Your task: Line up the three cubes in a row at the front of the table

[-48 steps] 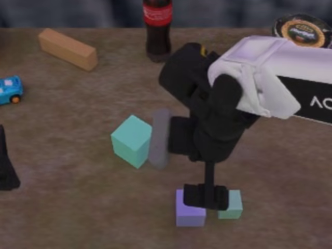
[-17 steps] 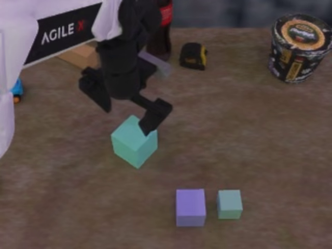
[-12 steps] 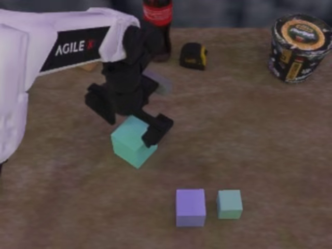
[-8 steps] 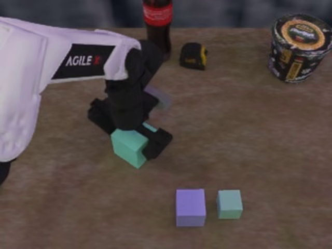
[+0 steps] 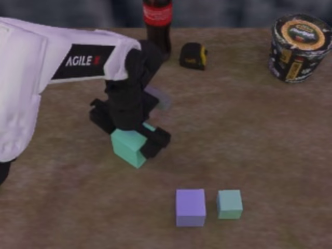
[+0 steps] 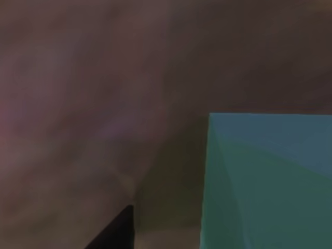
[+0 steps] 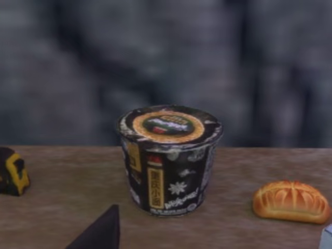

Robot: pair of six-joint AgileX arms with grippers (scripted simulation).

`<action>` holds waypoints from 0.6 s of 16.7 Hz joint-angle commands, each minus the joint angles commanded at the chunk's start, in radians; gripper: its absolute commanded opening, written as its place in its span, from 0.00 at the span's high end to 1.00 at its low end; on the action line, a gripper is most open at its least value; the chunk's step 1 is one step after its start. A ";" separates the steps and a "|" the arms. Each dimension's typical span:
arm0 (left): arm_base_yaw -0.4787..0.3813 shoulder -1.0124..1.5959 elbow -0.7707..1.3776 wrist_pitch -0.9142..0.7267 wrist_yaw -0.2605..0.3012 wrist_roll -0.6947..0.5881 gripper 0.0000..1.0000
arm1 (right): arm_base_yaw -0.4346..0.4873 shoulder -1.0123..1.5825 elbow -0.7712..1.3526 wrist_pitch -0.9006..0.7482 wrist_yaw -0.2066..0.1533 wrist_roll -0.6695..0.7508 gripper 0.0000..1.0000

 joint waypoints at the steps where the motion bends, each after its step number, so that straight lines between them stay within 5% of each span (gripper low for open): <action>1: 0.000 0.000 0.000 0.000 0.000 0.000 0.38 | 0.000 0.000 0.000 0.000 0.000 0.000 0.00; 10: 0.000 0.000 0.000 0.000 0.000 0.000 1.00 | 0.000 0.000 0.000 0.000 0.000 0.000 0.00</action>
